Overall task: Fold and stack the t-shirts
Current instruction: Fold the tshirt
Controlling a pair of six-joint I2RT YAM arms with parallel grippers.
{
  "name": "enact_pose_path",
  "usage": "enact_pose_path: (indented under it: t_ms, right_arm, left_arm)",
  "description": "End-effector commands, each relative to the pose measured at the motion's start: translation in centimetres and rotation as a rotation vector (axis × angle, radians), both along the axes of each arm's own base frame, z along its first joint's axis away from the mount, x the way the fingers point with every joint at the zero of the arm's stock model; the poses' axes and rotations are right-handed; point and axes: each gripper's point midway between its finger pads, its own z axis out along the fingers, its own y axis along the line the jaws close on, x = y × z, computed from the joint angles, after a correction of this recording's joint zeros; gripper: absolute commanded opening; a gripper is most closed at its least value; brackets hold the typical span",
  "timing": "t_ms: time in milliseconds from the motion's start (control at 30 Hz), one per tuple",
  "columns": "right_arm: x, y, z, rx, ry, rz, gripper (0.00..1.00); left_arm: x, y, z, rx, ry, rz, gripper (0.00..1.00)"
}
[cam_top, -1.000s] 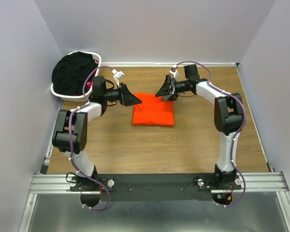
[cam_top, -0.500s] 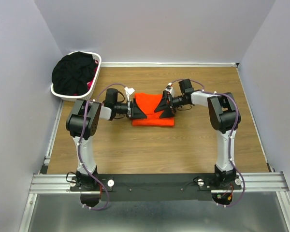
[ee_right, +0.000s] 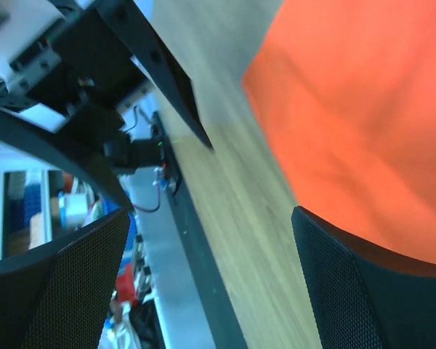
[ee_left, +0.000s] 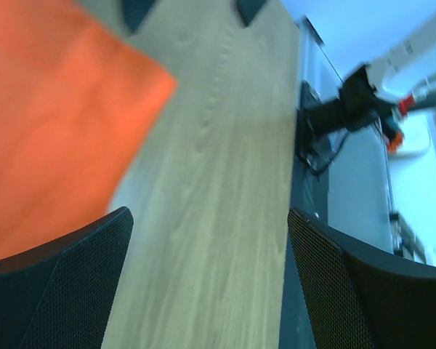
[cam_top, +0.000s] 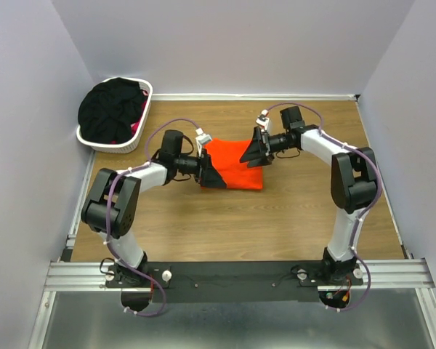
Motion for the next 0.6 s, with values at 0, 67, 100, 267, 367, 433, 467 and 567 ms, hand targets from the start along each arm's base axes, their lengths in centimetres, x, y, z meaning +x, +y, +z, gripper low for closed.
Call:
enact_pose_path:
  t_ms: [0, 67, 100, 267, 367, 433, 467, 567]
  right_arm:
    - [-3.4, 1.0, -1.6, 0.038, 0.127, 0.076, 1.0]
    - [-4.1, 1.1, -3.4, 0.034, 0.189, 0.083, 1.0]
    - [-4.4, 1.1, -4.0, 0.034, 0.209, 0.085, 1.0]
    - [-6.4, -0.2, -9.2, -0.041, 0.318, 0.07, 0.98]
    - [-5.7, -2.1, -10.9, -0.099, 0.333, 0.004, 0.97]
    - [-4.7, -3.3, -11.0, -0.121, 0.326, -0.04, 0.96]
    - [-3.4, -4.5, -11.0, -0.14, 0.303, -0.081, 0.96]
    - [-1.2, -6.7, -9.6, -0.193, 0.21, -0.113, 0.96]
  left_arm:
    - [-2.2, -1.7, -1.2, -0.01, 0.025, -0.09, 0.96]
    - [-1.6, -2.2, -1.3, -0.019, 0.031, -0.091, 0.96]
    - [-1.2, -2.3, -2.4, -0.008, 0.058, -0.085, 0.95]
    - [0.5, -1.7, -6.5, 0.03, 0.161, -0.041, 0.93]
    - [1.5, 0.2, -8.1, 0.042, 0.212, 0.022, 0.92]
    - [2.1, 1.3, -8.4, 0.046, 0.227, 0.058, 0.92]
    - [2.2, 1.8, -8.4, 0.048, 0.235, 0.072, 0.92]
    - [2.6, 2.9, -6.8, 0.068, 0.168, 0.083, 0.92]
